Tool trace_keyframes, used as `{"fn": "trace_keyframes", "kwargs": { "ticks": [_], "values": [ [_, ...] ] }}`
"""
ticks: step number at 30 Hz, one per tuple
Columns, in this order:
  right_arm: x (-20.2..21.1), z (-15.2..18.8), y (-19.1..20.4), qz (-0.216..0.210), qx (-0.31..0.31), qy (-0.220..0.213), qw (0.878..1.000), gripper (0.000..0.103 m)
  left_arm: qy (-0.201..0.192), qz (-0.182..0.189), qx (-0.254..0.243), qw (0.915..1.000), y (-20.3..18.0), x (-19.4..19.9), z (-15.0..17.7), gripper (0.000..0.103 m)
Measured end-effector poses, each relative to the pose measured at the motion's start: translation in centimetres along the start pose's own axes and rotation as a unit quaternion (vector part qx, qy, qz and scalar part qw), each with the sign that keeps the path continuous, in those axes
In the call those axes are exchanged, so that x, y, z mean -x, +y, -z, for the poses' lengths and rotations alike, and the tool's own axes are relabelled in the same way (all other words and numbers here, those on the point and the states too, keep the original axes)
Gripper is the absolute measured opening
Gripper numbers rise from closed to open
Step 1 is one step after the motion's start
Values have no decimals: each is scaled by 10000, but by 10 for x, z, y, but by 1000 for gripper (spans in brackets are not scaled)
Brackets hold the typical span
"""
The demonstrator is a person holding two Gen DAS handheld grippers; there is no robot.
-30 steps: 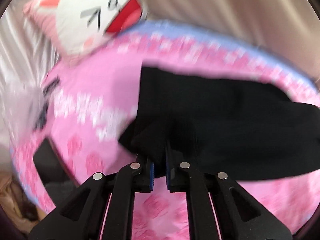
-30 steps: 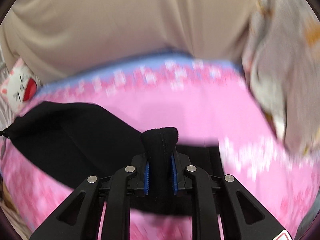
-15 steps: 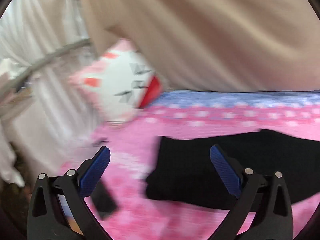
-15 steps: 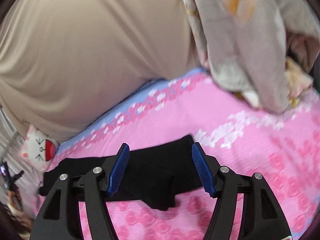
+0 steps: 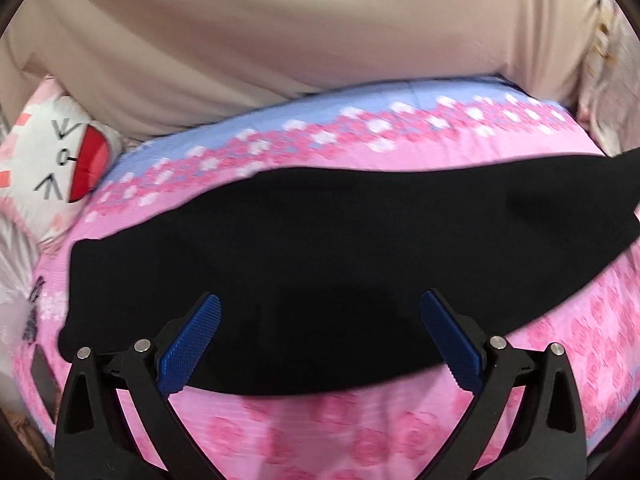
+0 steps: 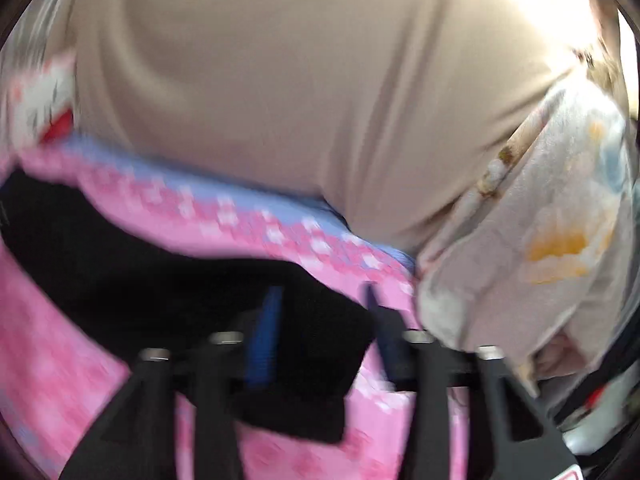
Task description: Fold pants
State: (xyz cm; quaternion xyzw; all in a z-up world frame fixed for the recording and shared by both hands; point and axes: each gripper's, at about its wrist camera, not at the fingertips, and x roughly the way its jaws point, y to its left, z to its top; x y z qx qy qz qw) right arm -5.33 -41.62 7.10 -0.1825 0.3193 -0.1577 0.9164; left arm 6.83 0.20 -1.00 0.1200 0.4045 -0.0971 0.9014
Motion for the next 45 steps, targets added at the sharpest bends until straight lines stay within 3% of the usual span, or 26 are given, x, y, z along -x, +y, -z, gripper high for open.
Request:
{"fn": "trace_keyframes", "kwargs": {
  "ticks": [2, 3, 5, 8, 10, 13, 15, 16, 17, 18, 19, 21, 24, 26, 29, 30, 33, 35, 38, 40, 43, 45],
  "values": [
    [-16, 42, 5, 163, 211, 738, 9969, 69, 66, 49, -70, 9999, -5, -1, 7, 98],
    [-25, 78, 4, 255, 153, 1344, 9905, 68, 107, 18, -121, 9999, -7, -3, 8, 98],
    [-21, 106, -4, 375, -150, 1627, 9858, 68, 182, -65, -206, 9996, -8, -6, 9, 98],
    [-2, 109, -34, -53, -1503, 1313, 9799, 71, 200, -78, -298, 9993, -13, -11, 3, 98],
    [-4, 96, -58, -591, -2514, 1035, 9605, 71, 146, 56, -285, 9995, -22, -9, -4, 98],
    [-44, 79, -74, -1227, -3245, 1165, 9306, 71, -10, 293, -280, 9992, -39, 0, -10, 98],
    [-74, 80, -60, -1461, -3155, 1432, 9266, 69, -85, 348, -346, 9988, -47, 6, -10, 98],
    [-88, 79, -50, -1529, -3017, 1616, 9271, 53, -102, 330, -382, 9987, -49, 7, -9, 98],
    [-104, 79, -37, -1571, -2851, 1832, 9276, 27, -99, 299, -407, 9987, -49, 8, -8, 98],
    [-123, 79, -21, -1428, -2540, 2154, 9320, 22, -73, 211, -430, 9988, -47, 7, -6, 98],
    [-125, 76, -18, -1237, -2382, 2080, 9406, 6, -46, 118, -420, 9990, -42, 7, -5, 98],
    [-110, 52, -26, -1097, -2326, 1602, 9530, 7, -22, -22, -333, 9994, -30, 6, -4, 98],
    [-80, 15, -50, -513, -2188, 688, 9720, 8, 55, -165, -82, 9998, -8, 1, -2, 98],
    [-93, 13, -55, -381, -1999, 789, 9759, 22, 114, -200, 36, 9997, 0, -5, 0, 98],
    [-140, 50, -49, 339, -1777, 1879, 9654, 24, 178, -244, 184, 9994, 9, -11, 4, 98],
    [-140, 62, -51, 359, -2085, 1951, 9577, 24, 216, -294, 236, 9991, 14, -12, 7, 98],
    [-106, 68, -48, -57, -2893, 1291, 9485, 25, 275, -398, 277, 9984, 27, -15, 12, 98],
    [-88, 61, -32, -192, -2851, 1099, 9520, 25, 306, -473, 332, 9979, 35, -19, 13, 98],
    [-96, 67, -16, -429, -2690, 1397, 9520, 22, 291, -372, 510, 9976, 43, -23, 11, 98],
    [-116, 82, -11, -51, -2582, 1909, 9470, 20, 235, -363, 527, 9977, 43, -23, 11, 98],
    [-94, 67, -6, 49, -3208, 1597, 9336, 30, 179, -410, 527, 9976, 45, -22, 10, 98],
    [-77, 42, 16, -212, -3204, 1252, 9387, 30, 111, -382, 546, 9977, 48, -20, 10, 98]
  ]
}}
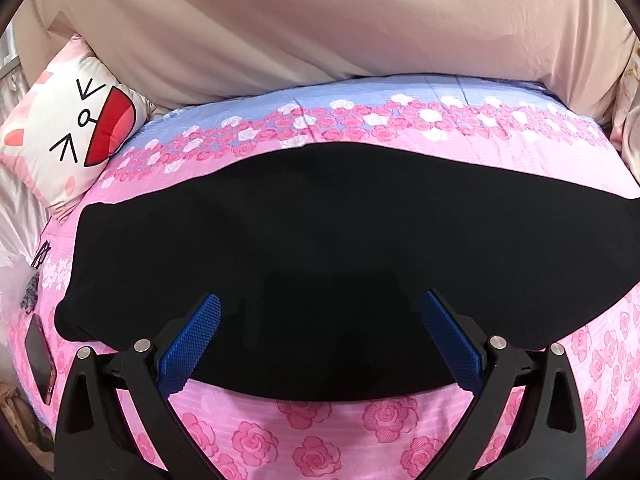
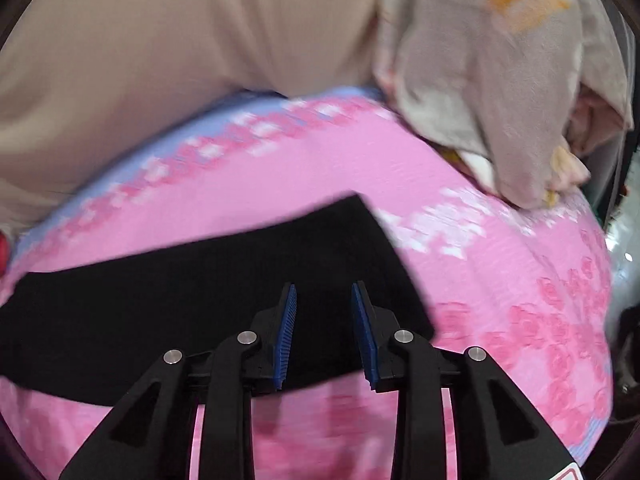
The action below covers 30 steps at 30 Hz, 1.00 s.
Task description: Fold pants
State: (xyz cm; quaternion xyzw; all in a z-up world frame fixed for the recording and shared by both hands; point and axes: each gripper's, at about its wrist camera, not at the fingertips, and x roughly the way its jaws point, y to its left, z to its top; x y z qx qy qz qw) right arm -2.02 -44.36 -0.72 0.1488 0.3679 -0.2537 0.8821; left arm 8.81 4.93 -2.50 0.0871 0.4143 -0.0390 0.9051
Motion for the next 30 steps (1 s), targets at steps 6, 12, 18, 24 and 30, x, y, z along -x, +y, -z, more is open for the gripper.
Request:
{"fn": "trace_keyframes", "kwargs": {
  "ticks": [6, 12, 18, 24, 30],
  "values": [
    [-2, 21, 119, -529, 1068, 43, 9929, 39, 23, -72, 28, 10000, 15, -6, 4, 98],
    [0, 45, 245, -1623, 1926, 332, 9672, 39, 138, -267, 333, 9990, 72, 4, 30, 98],
    [27, 69, 440, -3237, 3832, 696, 8623, 61, 404, -279, 479, 9976, 104, 30, 88, 98],
    [64, 152, 619, -3853, 5887, 554, 7085, 76, 490, -197, 420, 9977, 106, 46, 124, 98],
    [39, 218, 706, -3618, 6436, 1097, 6655, 5, 459, -280, 513, 9972, 120, 46, 128, 98]
  ]
}}
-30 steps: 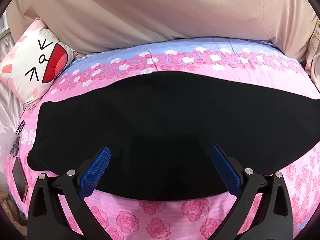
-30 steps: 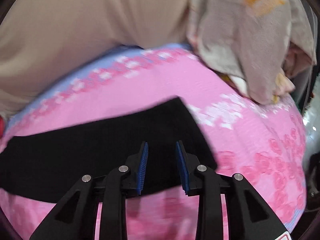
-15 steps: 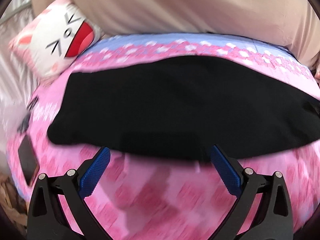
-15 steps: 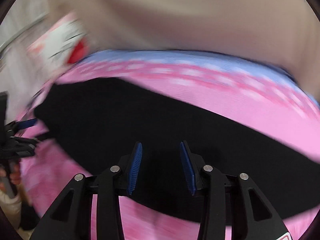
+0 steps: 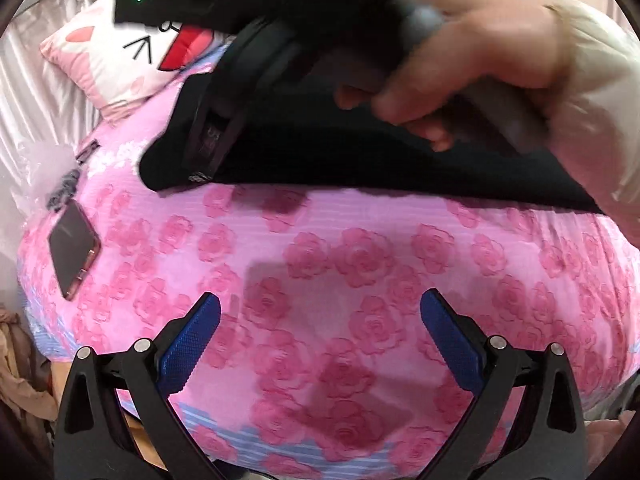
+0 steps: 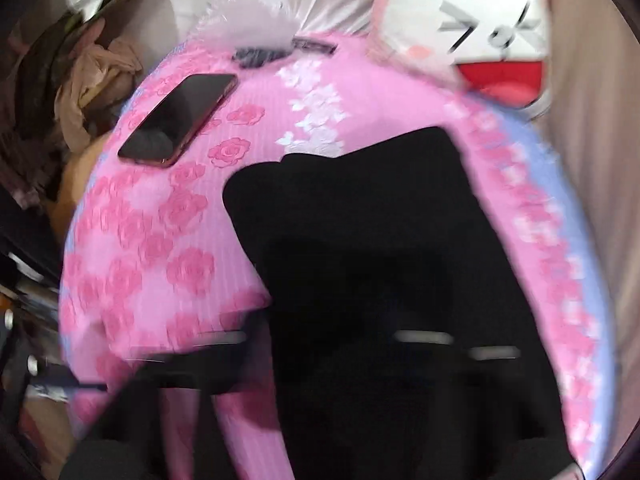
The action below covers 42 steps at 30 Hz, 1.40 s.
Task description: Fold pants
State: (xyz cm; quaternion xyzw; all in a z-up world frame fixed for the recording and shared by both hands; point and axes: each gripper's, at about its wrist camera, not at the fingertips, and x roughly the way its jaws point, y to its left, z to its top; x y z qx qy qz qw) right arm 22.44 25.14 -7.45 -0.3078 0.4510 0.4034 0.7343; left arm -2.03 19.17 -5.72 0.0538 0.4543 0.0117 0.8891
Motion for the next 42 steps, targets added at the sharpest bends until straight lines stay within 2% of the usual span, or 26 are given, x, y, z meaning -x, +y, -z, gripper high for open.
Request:
{"fn": "trace_keyframes", "kwargs": {
  "ticks": [1, 3, 4, 6, 7, 8, 9, 10, 11, 12, 14, 15, 17, 18, 19, 21, 22, 23, 25, 27, 29, 31, 33, 35, 39, 42],
  "values": [
    [3, -7, -7, 9, -239, -90, 9997, 5, -48, -44, 1, 10000, 2, 1, -2, 98],
    [36, -16, -27, 149, -766, -832, 9935, 5, -154, -70, 5, 9999, 7, 3, -6, 98],
    [59, -16, -40, 273, -1152, -1293, 9845, 5, -193, -59, 13, 9998, 9, 4, -8, 98],
    [84, -8, -56, 478, -1631, -1874, 9675, 11, -242, -17, 19, 9997, 10, 4, -12, 98],
    [80, -7, -55, 500, -1608, -1833, 9685, 16, -247, 13, 17, 9997, 9, 3, -14, 98],
    [64, -10, -51, 378, -1481, -1546, 9761, 29, -246, 53, 6, 9997, 8, 1, -17, 98],
    [30, -16, -38, -14, -1209, -907, 9885, 37, -242, 81, -22, 9997, 6, 0, -19, 98],
    [6, -15, -26, -402, -982, -444, 9934, 38, -248, 87, -59, 9996, 4, -1, -21, 98],
    [-10, -10, -13, -613, -748, -204, 9951, 38, -270, 83, -89, 9996, 4, 0, -21, 98],
    [-8, -6, -8, -667, -674, -273, 9951, 38, -310, 65, -104, 9994, 4, 1, -22, 98],
    [16, 1, -14, -996, -828, -750, 9887, 38, -299, 2, -62, 9995, 7, 1, -21, 98],
    [38, 8, -28, -1308, -1095, -1109, 9791, 40, -267, -19, -26, 9996, 9, 1, -20, 98],
    [78, 32, -61, -1459, -1678, -1712, 9598, 48, -194, -43, 40, 9998, 11, -3, -19, 98],
    [89, 43, -72, -1345, -1840, -1861, 9557, 48, -148, -72, 51, 9999, 12, -6, -19, 98],
    [99, 55, -82, -1038, -1971, -1910, 9560, 48, -118, -99, 53, 9999, 11, -8, -21, 98],
    [111, 85, -98, -101, -2182, -1738, 9603, 48, -129, -77, 20, 9999, 7, -10, -26, 98],
    [114, 101, -104, 170, -2282, -1636, 9596, 48, -187, -51, -16, 9998, 3, -9, -29, 98],
    [111, 125, -109, 356, -2485, -1462, 9569, 48, -237, -33, -54, 9997, -1, -8, -31, 98],
    [96, 158, -114, 462, -2796, -1152, 9521, 48, -350, -16, -175, 9992, -13, -6, -39, 98],
    [66, 195, -119, 973, -3018, -417, 9475, 46, -406, 23, -281, 9988, -29, -7, -51, 98],
    [78, 218, -116, 1008, -3217, -739, 9386, 43, -461, 38, -356, 9983, -41, -7, -60, 98],
    [115, 251, -114, 1123, -3591, -1165, 9192, 46, -554, 70, -473, 9973, -57, -6, -69, 98],
    [151, 289, -111, 1655, -3840, -1351, 8983, 47, -606, 86, -541, 9967, -73, -5, -77, 98],
    [171, 329, -115, 2081, -4083, -1235, 8802, 47, -594, 169, -597, 9963, -90, -8, -85, 98],
    [196, 425, -125, 2770, -4731, -454, 8351, 47, -489, 325, -776, 9953, -125, -16, -94, 98],
    [243, 484, -109, 2958, -5223, -850, 7953, 48, -505, 272, -983, 9935, -157, -19, -98, 98]
  ]
}}
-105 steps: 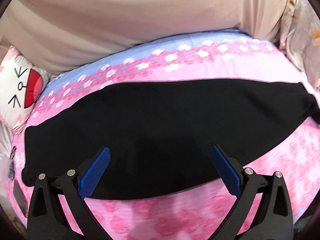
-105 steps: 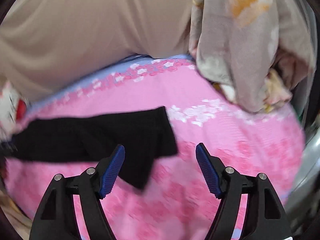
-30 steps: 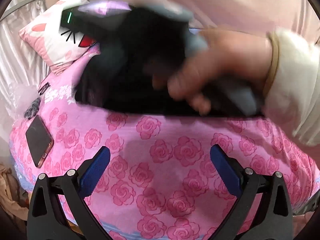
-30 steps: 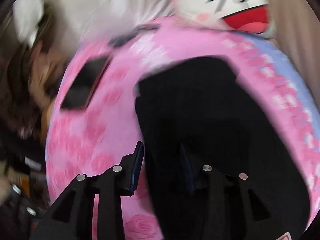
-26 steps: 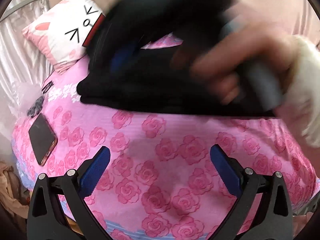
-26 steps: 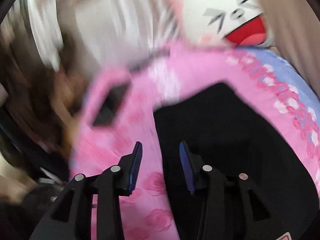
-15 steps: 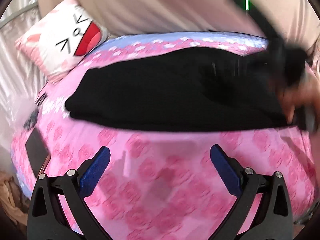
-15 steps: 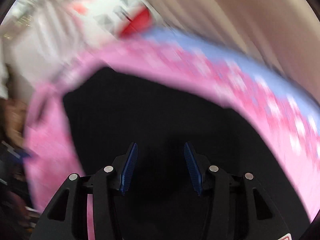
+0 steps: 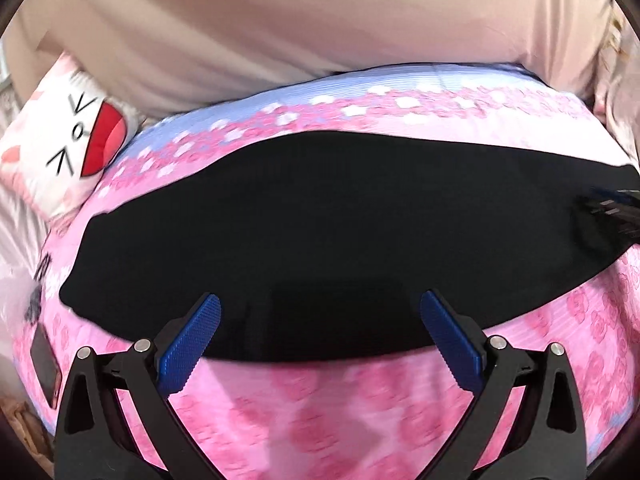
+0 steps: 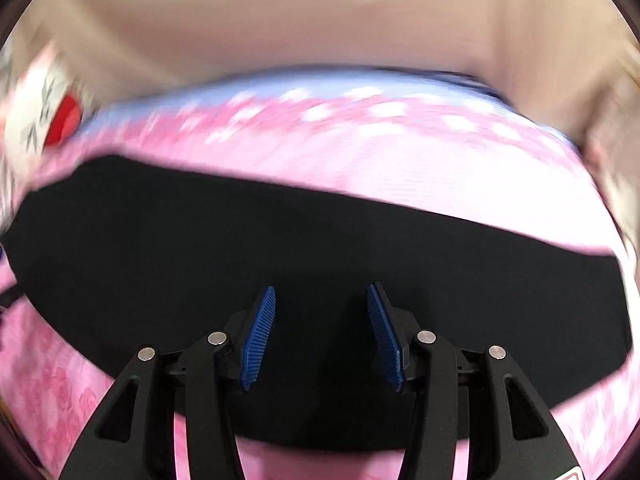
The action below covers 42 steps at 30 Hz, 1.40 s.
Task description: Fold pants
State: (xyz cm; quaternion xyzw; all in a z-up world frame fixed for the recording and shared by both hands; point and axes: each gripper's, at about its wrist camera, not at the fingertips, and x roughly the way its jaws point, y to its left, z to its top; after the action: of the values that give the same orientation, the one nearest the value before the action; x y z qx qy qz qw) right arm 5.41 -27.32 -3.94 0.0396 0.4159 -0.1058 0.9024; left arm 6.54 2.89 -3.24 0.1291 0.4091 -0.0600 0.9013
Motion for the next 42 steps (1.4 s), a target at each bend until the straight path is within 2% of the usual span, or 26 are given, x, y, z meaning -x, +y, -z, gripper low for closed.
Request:
{"fn": "trace_keyframes", "kwargs": {
  "ticks": [2, 3, 5, 7, 8, 10, 12, 13, 14, 17, 19, 22, 24, 26, 28, 30, 32, 34, 35, 37, 38, 40, 42],
  "values": [
    [20, 9, -37, 242, -266, -236, 9991, 62, 30, 19, -96, 9999, -18, -3, -5, 98],
    [21, 14, -51, 387, -305, -220, 9985, 62, 40, 49, -131, 9999, -26, -3, -7, 98],
    [9, 25, -73, 871, -393, 140, 9953, 60, 77, 72, -212, 9997, -42, -6, -11, 98],
    [23, 35, -103, 463, -858, -5, 9952, 58, 134, 80, -299, 9994, -59, -8, -15, 98],
    [31, 36, -108, 534, -1026, -142, 9932, 58, 138, 86, -343, 9993, -65, -9, -17, 98],
    [51, 42, -123, 1111, -1042, -410, 9875, 61, 146, 75, -411, 9990, -78, -9, -20, 98],
    [55, 53, -150, 1598, -1145, -237, 9802, 61, 167, 111, -453, 9988, -89, -10, -23, 98],
    [57, 59, -165, 1706, -1290, -165, 9767, 61, 201, 137, -471, 9986, -92, -12, -24, 98],
    [64, 64, -179, 1706, -1490, -185, 9738, 61, 237, 164, -491, 9984, -97, -14, -25, 98],
    [86, 70, -207, 1310, -2094, -523, 9676, 62, 315, 220, -542, 9978, -110, -18, -26, 98],
    [84, 64, -214, 1253, -2087, -489, 9687, 62, 330, 257, -584, 9974, -118, -19, -27, 98],
    [53, 48, -225, 1336, -1926, -272, 9718, 61, 298, 265, -668, 9970, -127, -17, -28, 98],
    [32, 43, -226, 1150, -1943, -112, 9741, 46, 286, 258, -716, 9967, -130, -16, -28, 98],
    [26, 40, -228, 1184, -1872, -86, 9751, 16, 309, 228, -721, 9967, -131, -17, -27, 98],
    [30, 38, -230, 1082, -1757, -192, 9783, 13, 357, 228, -693, 9967, -130, -21, -29, 98],
    [44, 35, -227, 1256, -1598, -352, 9785, 8, 394, 221, -678, 9967, -129, -24, -30, 98],
    [50, 35, -231, 1311, -1644, -425, 9767, 8, 392, 214, -676, 9967, -129, -25, -31, 98],
    [27, 43, -246, 1218, -1760, -11, 9768, 10, 386, 254, -668, 9967, -129, -25, -31, 98],
    [19, 47, -248, 1113, -1771, 35, 9779, 12, 385, 271, -667, 9967, -130, -25, -31, 98],
    [31, 44, -251, 1018, -1995, -49, 9746, 19, 394, 247, -685, 9966, -130, -25, -30, 98],
    [42, 43, -249, 1036, -2037, -236, 9732, 22, 396, 245, -688, 9965, -130, -25, -30, 98],
    [55, 43, -245, 1127, -2064, -381, 9712, 24, 396, 276, -656, 9967, -128, -24, -29, 98],
    [63, 46, -242, 1124, -2147, -450, 9691, 36, 422, 289, -619, 9968, -126, -25, -29, 98]
  ]
}}
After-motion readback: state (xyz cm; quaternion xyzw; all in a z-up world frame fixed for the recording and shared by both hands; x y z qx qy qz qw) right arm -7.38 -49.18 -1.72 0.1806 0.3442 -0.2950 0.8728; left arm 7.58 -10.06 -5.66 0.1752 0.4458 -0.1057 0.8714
